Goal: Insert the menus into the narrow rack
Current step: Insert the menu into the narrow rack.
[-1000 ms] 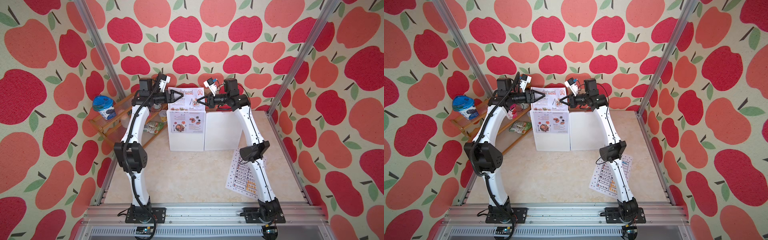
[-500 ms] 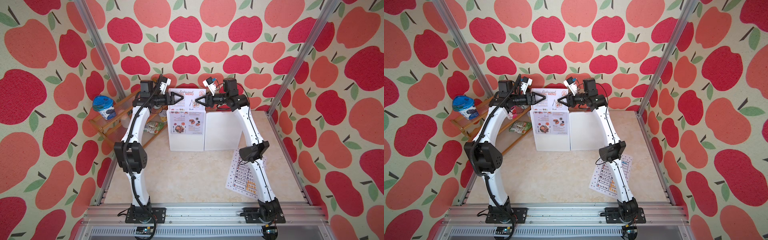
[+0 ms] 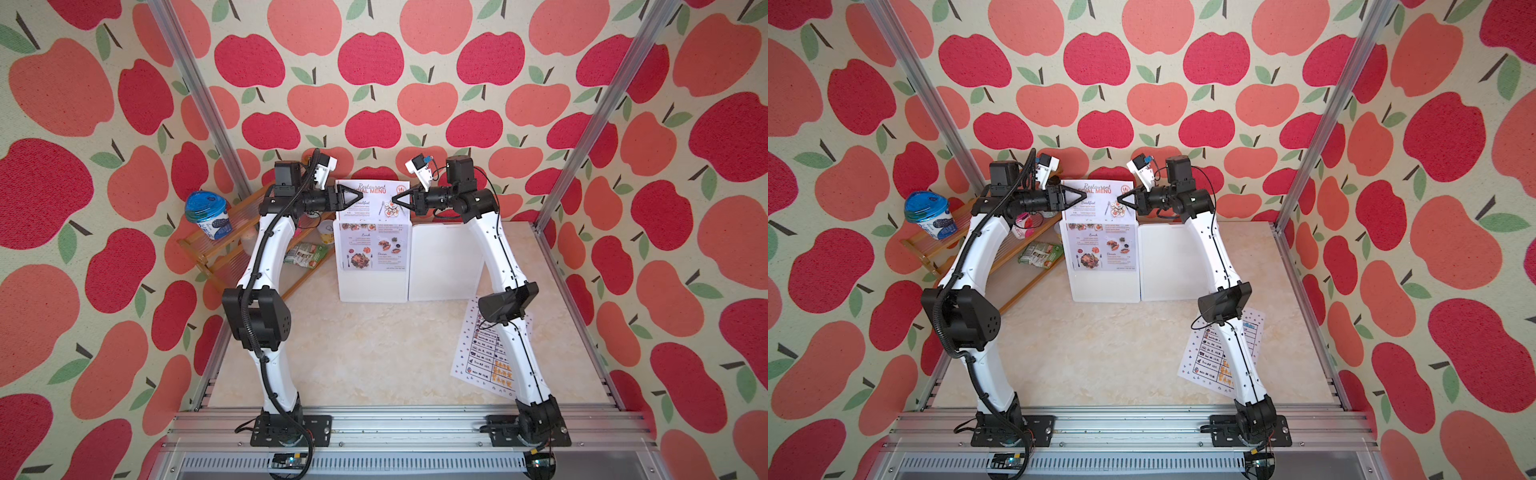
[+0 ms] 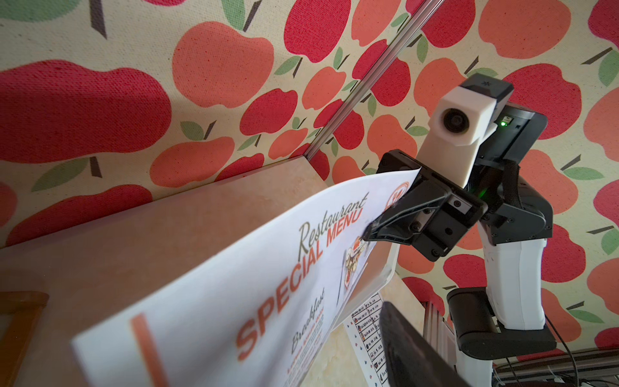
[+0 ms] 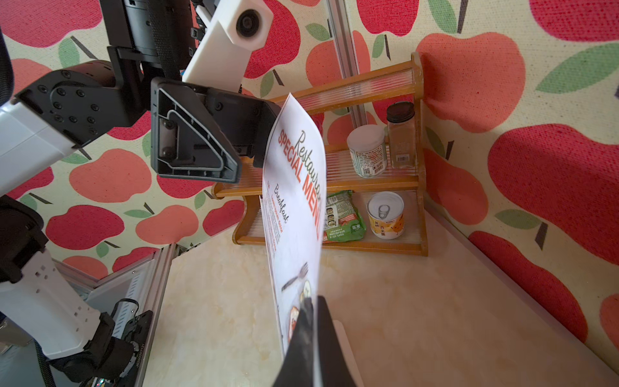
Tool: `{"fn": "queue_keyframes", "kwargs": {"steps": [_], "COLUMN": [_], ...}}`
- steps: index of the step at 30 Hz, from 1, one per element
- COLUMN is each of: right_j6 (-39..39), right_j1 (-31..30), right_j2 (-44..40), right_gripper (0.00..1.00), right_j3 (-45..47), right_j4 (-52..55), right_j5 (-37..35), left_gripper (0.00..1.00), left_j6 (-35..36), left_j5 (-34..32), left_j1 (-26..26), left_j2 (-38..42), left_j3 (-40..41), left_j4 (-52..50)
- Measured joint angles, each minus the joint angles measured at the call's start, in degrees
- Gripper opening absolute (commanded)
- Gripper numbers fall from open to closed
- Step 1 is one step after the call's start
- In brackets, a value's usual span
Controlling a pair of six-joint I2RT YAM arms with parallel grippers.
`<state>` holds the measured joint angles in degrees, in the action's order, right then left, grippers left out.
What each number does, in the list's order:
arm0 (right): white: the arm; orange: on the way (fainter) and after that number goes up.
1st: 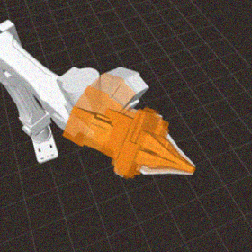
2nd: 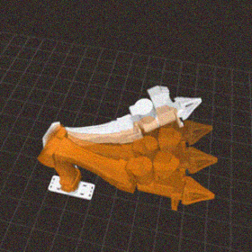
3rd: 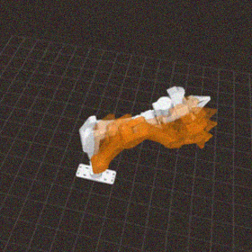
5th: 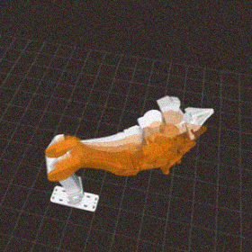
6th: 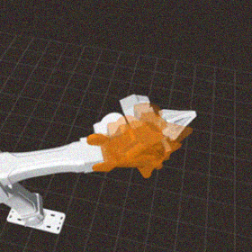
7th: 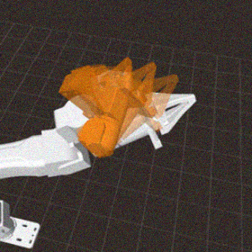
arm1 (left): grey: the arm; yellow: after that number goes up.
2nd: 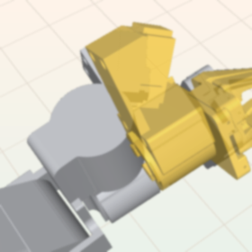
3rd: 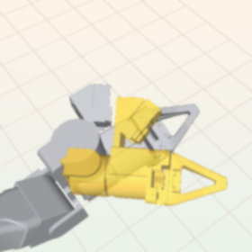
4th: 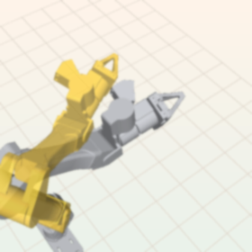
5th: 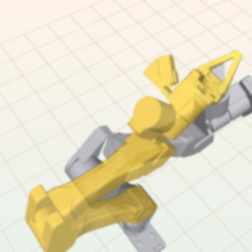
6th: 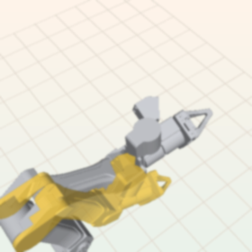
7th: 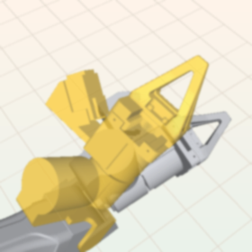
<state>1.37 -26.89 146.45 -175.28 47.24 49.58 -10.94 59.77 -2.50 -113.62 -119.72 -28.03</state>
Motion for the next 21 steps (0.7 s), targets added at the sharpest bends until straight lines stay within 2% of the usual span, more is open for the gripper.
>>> {"fn": "queue_keyframes", "kwargs": {"steps": [11, 13, 18, 21], "right_j6": [-3.96, -4.42, -4.24, -3.78], "right_j1": [-1.01, -1.36, -1.60, -1.60], "right_j2": [-0.22, -0.22, -0.31, -0.50], "right_gripper": [0.02, 0.10, 0.37, 0.39], "right_j3": [0.00, 0.00, 0.00, 0.00], "right_j4": [6.80, 7.41, 7.43, 5.64], "right_j5": [-0.70, -1.07, -1.42, -1.66], "left_gripper": [0.73, 0.73, 0.73, 0.73], "left_j6": [-0.02, -0.02, -0.04, -0.02], "left_j5": [-0.24, -0.42, -0.44, -0.44], "left_j1": [0.00, 0.00, 0.00, 0.00], "left_j2": [2.21, 2.43, 2.54, 2.54], "left_j3": [5.35, 5.70, 5.75, 5.75], "left_j4": [1.25, 1.33, 1.68, 1.68]}}
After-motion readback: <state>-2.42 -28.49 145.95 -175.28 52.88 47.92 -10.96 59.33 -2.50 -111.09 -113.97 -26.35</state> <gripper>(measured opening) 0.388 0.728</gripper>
